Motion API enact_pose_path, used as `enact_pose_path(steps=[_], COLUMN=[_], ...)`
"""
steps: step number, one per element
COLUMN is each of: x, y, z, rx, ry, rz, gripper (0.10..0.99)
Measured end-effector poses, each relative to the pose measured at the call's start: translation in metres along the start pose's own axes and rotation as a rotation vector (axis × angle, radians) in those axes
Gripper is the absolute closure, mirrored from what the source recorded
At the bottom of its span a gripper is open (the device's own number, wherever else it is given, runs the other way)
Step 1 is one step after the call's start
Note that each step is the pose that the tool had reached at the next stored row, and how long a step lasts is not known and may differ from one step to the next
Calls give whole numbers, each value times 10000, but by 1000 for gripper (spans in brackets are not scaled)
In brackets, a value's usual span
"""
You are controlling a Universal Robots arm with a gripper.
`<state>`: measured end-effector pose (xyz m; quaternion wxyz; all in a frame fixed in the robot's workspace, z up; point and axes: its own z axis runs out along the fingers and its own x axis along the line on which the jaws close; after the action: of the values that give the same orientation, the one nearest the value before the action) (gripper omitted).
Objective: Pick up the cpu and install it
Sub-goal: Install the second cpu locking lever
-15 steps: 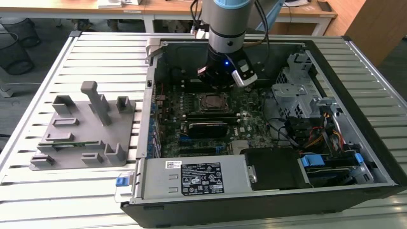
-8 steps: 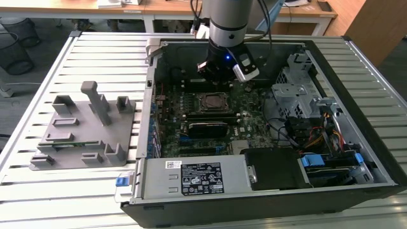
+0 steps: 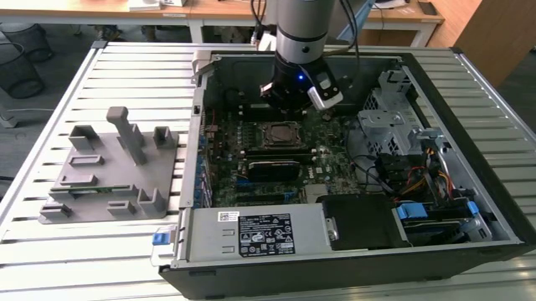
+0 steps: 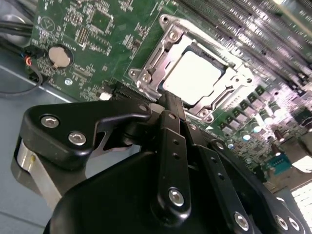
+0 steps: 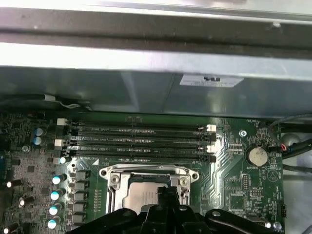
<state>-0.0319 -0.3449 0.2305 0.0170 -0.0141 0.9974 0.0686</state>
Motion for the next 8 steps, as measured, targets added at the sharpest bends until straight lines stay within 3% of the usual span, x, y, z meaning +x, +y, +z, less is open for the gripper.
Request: enact_pose_path(steps=[5, 8], x=[2, -5], y=[-91, -101], z=[-12, -17], rx=[-1, -1], ry=[4, 47], rz=[0, 6], gripper=[980, 980])
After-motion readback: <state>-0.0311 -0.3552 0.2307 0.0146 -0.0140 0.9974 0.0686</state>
